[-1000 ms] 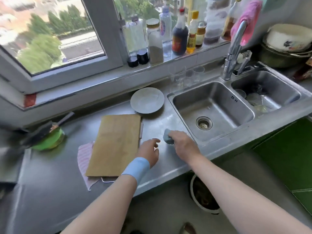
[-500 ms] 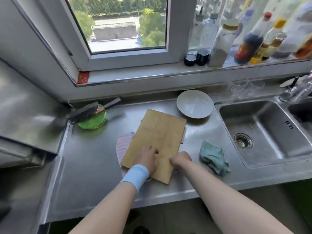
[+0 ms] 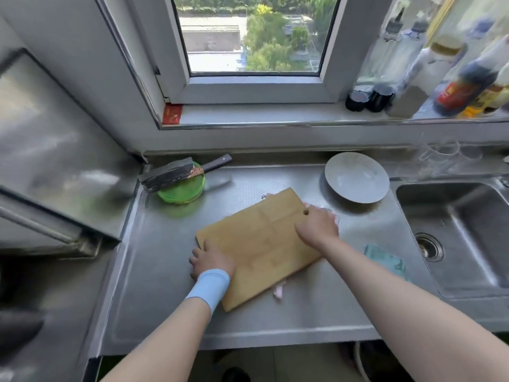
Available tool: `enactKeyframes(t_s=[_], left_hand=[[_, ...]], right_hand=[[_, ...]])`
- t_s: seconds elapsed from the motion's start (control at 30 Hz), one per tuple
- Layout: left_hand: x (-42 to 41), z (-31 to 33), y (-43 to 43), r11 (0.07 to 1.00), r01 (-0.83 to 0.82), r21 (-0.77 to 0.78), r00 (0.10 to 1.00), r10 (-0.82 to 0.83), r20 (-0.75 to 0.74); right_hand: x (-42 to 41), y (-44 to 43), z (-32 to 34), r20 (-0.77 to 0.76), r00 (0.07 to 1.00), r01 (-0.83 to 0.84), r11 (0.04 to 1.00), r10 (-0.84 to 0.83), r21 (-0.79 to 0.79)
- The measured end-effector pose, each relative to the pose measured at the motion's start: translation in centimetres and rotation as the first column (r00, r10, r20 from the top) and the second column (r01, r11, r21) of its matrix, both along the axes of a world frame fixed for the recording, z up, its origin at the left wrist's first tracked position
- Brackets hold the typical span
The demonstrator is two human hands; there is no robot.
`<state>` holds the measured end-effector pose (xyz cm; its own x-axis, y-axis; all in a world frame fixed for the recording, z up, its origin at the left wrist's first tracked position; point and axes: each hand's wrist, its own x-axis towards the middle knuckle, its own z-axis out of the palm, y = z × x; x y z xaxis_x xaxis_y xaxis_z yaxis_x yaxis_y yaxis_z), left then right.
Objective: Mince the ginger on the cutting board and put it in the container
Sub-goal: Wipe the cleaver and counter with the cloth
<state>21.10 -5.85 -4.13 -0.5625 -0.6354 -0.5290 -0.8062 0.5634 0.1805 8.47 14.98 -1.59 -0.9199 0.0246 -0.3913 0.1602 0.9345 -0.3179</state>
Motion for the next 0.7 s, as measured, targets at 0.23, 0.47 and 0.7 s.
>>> enactKeyframes(t_s=[0.23, 0.47, 0.7], left_hand=[[-2.1, -0.4, -2.7, 0.999, 0.020, 0.046, 0.983, -0.012, -0.186], [-4.7, -0.5, -2.6, 0.994, 0.106, 0.031, 0.988, -0.101, -0.119], [-5.4, -0.8, -2.6, 0.997, -0.005, 0.074, 0.978, 0.020, -0.207]], right_hand=[[-1.4, 1.3, -3.0, 0.190, 0.967, 0.178, 0.983, -0.168, -0.036], [-1.3, 4.5, -3.0, 0.051, 0.990, 0.137, 0.989, -0.134, -0.052], [-4.2, 4.9, -4.3, 0.152, 0.988, 0.012, 0.997, 0.000, -0.078]])
